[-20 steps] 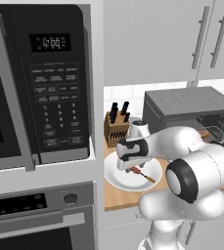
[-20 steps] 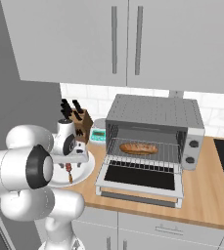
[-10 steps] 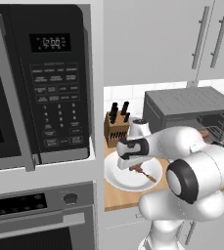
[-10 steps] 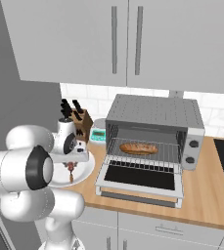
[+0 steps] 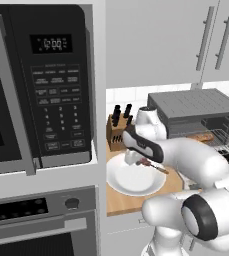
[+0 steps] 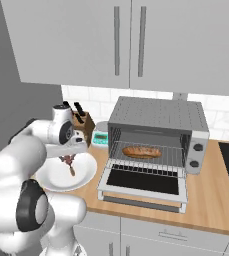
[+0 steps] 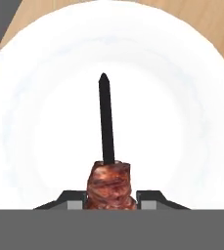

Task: Pick up the kebab skewer and baguette bread, and place them inside the toaster oven. Close the toaster oven door and start by setting the timer.

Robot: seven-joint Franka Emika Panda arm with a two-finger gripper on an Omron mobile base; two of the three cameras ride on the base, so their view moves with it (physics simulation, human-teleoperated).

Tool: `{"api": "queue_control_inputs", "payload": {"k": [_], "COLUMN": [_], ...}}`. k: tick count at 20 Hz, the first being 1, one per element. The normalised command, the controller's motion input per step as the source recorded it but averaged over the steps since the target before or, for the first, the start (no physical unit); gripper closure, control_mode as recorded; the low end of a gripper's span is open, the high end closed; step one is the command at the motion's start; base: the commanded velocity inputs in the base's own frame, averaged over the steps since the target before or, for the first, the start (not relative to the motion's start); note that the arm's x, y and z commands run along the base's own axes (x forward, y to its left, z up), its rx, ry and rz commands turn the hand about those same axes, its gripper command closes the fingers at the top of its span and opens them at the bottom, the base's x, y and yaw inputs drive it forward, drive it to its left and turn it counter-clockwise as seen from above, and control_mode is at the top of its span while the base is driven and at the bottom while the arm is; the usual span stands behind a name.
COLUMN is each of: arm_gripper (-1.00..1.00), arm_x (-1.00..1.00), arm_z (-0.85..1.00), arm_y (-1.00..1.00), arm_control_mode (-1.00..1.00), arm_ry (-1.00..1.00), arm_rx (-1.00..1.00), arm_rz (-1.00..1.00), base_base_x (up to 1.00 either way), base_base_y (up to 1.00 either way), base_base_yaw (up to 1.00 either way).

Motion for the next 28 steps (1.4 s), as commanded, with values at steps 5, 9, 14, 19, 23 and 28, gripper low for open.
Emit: {"api": "queue_control_inputs", "payload": {"k": [5,9,14,19,23,28], "arm_gripper": [1.0,1.0,1.0,1.0,1.0,1.0], "arm_x": [-0.82,-0.41,-0.12,0.0,0.0,0.0], "arm_z": [0.7,0.55,0.47,0.29,0.06,0.0], "arm_y": [-0.11,-0.19,-0.45,-0.52,-0.49,-0.67], "arm_control_mode": [-1.0,-1.0,-1.0,-1.0,-1.0,-1.0], "arm_ry": [-0.15,-0.1,-0.08,-0.1,-0.11,-0.07], "arm_rx": [-0.04,-0.01,0.0,0.0,-0.06,-0.08], "arm_rz": [0.27,0.32,0.39,0.4,0.32,0.2], "base_base_x": [0.0,0.0,0.0,0.0,0.0,0.0], "base_base_y": [0.0,0.0,0.0,0.0,0.0,0.0], "base_base_yaw": [0.0,0.0,0.0,0.0,0.0,0.0]}}
